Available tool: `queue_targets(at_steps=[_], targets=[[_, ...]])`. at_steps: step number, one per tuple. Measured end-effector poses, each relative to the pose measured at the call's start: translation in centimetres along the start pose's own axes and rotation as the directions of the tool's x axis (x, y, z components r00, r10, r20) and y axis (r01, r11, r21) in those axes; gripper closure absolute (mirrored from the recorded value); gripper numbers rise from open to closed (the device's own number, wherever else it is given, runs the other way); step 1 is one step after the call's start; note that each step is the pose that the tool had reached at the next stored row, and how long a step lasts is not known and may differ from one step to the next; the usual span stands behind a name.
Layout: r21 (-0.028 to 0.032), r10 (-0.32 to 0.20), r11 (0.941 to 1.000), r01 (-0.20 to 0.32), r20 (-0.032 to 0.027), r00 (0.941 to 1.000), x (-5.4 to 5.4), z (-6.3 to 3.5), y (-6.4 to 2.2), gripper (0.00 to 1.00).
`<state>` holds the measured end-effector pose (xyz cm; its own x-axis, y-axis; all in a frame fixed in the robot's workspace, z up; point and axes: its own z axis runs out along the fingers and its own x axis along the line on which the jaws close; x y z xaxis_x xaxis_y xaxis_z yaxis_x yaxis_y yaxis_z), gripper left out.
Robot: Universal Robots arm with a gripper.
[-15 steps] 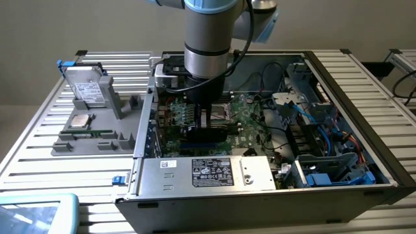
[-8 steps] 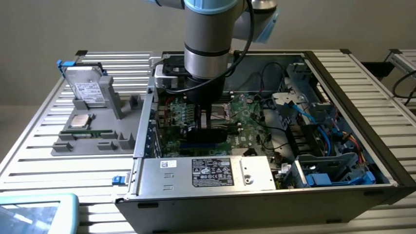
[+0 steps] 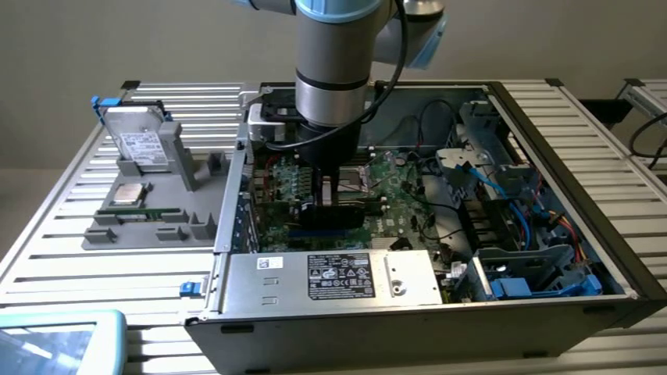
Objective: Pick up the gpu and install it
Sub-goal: 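Insert the gpu into the slot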
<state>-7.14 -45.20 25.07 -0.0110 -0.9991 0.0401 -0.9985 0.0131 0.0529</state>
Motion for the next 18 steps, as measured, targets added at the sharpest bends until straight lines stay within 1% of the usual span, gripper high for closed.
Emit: queue_targets(at_steps=[5,8,18], targets=[[0.0009,0.0,1.0,0.0,-0.0007,1.0,-0.01,0.02,0.01,0.73],[0.0035,0.0,1.0,0.0,-0.0006,1.0,-0.01,0.04,0.01,0.73],[0.0036,0.0,1.0,0.0,-0.0006,1.0,-0.04,0.2,0.02,0.73]])
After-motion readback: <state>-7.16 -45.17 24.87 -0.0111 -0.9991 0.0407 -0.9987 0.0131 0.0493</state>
